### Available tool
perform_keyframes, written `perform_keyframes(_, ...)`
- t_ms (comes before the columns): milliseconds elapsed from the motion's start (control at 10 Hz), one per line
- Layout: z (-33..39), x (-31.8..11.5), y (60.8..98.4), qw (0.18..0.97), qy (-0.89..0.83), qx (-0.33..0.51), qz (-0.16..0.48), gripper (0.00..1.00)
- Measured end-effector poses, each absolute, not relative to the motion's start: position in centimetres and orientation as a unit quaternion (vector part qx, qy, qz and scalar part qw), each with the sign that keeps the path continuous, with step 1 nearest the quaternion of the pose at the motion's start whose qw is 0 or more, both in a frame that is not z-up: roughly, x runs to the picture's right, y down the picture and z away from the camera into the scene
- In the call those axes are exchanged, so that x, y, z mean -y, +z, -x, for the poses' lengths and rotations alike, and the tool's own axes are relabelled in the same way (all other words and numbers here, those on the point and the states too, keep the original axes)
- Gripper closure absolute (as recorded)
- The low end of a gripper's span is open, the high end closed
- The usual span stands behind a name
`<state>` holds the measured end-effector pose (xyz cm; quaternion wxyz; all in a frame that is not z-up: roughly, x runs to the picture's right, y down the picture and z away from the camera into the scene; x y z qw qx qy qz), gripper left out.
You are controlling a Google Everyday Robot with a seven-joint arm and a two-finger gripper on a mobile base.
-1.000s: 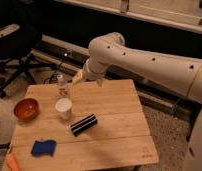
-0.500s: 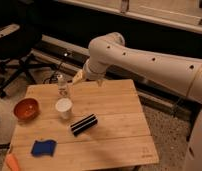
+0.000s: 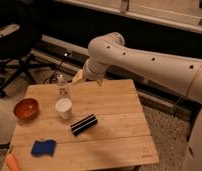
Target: Wipe the white sponge on the table
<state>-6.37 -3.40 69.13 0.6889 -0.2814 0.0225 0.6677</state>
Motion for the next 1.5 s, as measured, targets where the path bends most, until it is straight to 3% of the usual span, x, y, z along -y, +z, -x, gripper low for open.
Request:
perform_keyframes(600,14.9,3.4,64.8,0.792,0.557,0.047,0.247,0.20)
perform_keyframes(1500,25.4,-8.1,60.5,0.882,0.368,0.150,0.252,0.20)
